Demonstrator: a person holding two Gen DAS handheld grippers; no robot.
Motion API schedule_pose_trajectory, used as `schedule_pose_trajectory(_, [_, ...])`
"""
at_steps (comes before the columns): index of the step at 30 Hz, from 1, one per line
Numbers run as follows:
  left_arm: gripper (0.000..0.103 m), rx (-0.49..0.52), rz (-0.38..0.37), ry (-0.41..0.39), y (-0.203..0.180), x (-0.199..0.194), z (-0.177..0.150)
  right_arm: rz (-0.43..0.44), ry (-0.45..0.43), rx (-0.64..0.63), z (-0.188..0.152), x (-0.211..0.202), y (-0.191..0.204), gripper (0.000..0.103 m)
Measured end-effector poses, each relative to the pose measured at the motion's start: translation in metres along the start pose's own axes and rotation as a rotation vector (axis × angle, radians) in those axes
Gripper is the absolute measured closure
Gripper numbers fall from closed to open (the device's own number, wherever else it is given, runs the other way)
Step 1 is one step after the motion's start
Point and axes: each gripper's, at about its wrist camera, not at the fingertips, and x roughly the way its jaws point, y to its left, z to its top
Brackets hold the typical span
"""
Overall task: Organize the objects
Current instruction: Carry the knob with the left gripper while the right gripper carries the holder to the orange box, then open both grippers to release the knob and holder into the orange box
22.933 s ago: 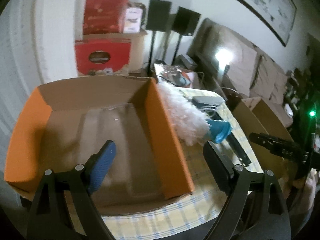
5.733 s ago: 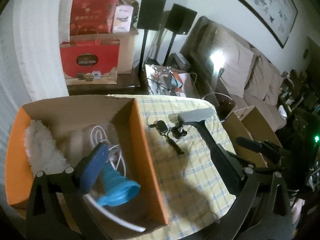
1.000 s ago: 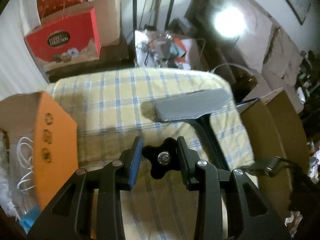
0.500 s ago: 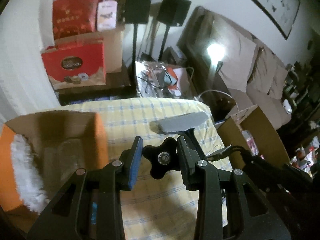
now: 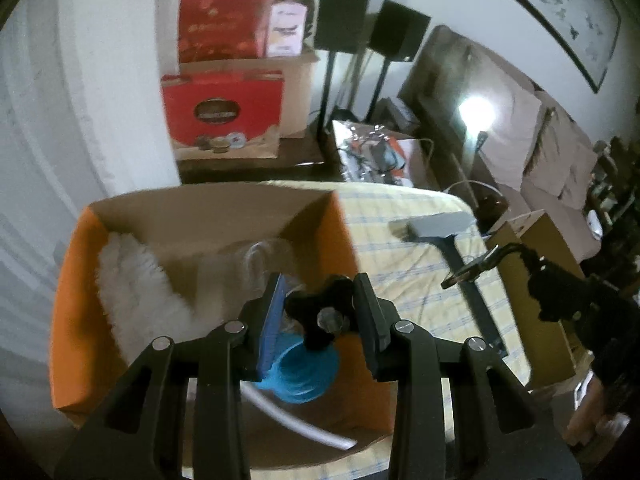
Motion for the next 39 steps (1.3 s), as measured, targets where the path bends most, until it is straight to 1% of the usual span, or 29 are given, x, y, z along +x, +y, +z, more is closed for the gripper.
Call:
schedule_pose_trajectory(1, [0.08,-0.003,0.002,0.002,0.005,-0.001,-0.003,0.007,0.003,-0.007,0.0,0.002,0.004,0.094])
schedule_pose_trajectory(2, [0.082,-0.006,0.006,0.004,0.01,-0.002,-0.007,0.015,0.006,-0.014,0.0,0.004,0.009,0.094])
schedule_pose_trajectory(9, [0.082,-0.049,0.002,0.019,0.037,-0.004,-0.023,0.062,0.037,-0.047,-0.005,0.025,0.038,0.094])
schedule_pose_trajectory(15, [0.082,-0.079,-0.007,0.007,0.051,-0.01,-0.03,0.089,0.07,-0.067,-0.011,0.041,0.055,0.094])
schedule_pose_trajectory(19, [0.074,-0.083,0.002,0.008,0.057,-0.012,-0.034,0.103,0.084,-0.074,-0.011,0.049,0.064,0.094])
schedule_pose_trajectory(23, [0.071,-0.074,0.023,0.011,0.06,-0.01,-0.039,0.125,0.097,-0.09,-0.017,0.05,0.074,0.094])
schedule_pose_trajectory(29, [0.062,-0.076,0.023,0.007,0.063,-0.01,-0.045,0.146,0.122,-0.113,-0.027,0.051,0.085,0.094])
schedule_pose_trajectory(34, [0.049,-0.091,0.022,0.0,0.067,-0.01,-0.044,0.156,0.151,-0.105,-0.028,0.062,0.085,0.093])
schedule_pose_trajectory(36, [0.045,-0.093,0.019,0.0,0.067,-0.009,-0.045,0.161,0.171,-0.088,-0.03,0.072,0.083,0.089])
schedule_pose_trajectory(38, [0.042,-0.093,0.018,0.0,0.067,-0.009,-0.045,0.165,0.2,-0.057,-0.032,0.086,0.078,0.088])
schedule_pose_trajectory(39, [0.041,-0.091,0.021,0.0,0.067,-0.009,-0.045,0.162,0.209,-0.048,-0.033,0.09,0.076,0.085])
